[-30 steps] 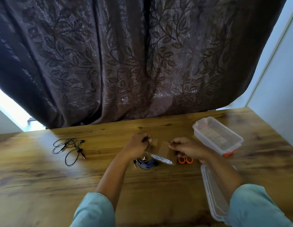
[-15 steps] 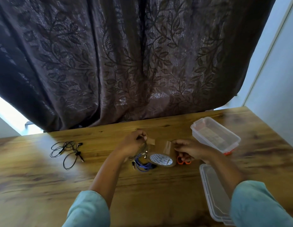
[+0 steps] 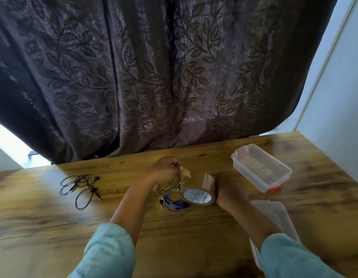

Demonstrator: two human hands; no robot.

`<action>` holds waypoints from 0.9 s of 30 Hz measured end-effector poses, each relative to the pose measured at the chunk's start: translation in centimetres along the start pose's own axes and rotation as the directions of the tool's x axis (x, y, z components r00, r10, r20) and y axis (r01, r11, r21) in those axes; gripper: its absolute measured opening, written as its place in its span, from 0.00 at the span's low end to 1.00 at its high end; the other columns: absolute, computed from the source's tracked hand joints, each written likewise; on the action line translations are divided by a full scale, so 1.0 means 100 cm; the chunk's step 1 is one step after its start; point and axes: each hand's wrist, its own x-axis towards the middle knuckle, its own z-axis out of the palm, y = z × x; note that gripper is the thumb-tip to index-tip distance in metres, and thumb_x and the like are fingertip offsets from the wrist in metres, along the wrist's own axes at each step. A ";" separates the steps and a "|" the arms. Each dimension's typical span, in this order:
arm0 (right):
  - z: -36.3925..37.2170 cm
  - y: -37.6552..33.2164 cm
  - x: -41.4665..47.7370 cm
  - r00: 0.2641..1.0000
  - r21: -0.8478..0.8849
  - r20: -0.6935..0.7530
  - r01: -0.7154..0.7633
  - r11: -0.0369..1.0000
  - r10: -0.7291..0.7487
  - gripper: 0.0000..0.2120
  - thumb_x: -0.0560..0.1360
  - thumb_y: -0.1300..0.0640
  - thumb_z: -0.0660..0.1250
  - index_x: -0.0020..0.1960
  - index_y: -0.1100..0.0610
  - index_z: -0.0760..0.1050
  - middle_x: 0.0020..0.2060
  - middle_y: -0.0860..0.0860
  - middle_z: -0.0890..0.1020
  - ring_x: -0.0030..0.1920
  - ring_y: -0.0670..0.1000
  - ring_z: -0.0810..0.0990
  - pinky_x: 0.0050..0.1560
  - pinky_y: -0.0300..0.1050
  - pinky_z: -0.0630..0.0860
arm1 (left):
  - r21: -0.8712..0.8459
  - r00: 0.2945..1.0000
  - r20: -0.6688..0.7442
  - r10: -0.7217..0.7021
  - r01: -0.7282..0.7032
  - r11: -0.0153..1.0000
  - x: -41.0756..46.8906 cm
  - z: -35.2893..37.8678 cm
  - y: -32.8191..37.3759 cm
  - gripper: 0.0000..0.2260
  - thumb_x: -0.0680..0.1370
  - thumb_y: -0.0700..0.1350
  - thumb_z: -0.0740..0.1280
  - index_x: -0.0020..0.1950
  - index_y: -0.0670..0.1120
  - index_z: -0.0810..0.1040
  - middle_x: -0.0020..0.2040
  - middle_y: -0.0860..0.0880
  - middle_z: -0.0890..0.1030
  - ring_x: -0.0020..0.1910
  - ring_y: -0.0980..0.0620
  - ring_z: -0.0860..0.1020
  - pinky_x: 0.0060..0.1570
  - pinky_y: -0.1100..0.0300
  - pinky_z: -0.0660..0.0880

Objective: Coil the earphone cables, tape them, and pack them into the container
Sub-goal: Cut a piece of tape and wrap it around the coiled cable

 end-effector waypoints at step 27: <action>-0.020 0.010 -0.007 0.989 -0.218 -0.017 -0.146 0.965 0.146 0.11 0.81 0.57 0.59 0.61 0.57 0.72 0.57 0.55 0.78 0.58 0.52 0.78 0.55 0.44 0.75 | 0.317 0.993 -0.081 0.087 -0.057 0.947 -0.007 0.001 0.006 0.06 0.79 0.42 0.59 0.47 0.46 0.76 0.43 0.49 0.78 0.45 0.49 0.75 0.44 0.54 0.70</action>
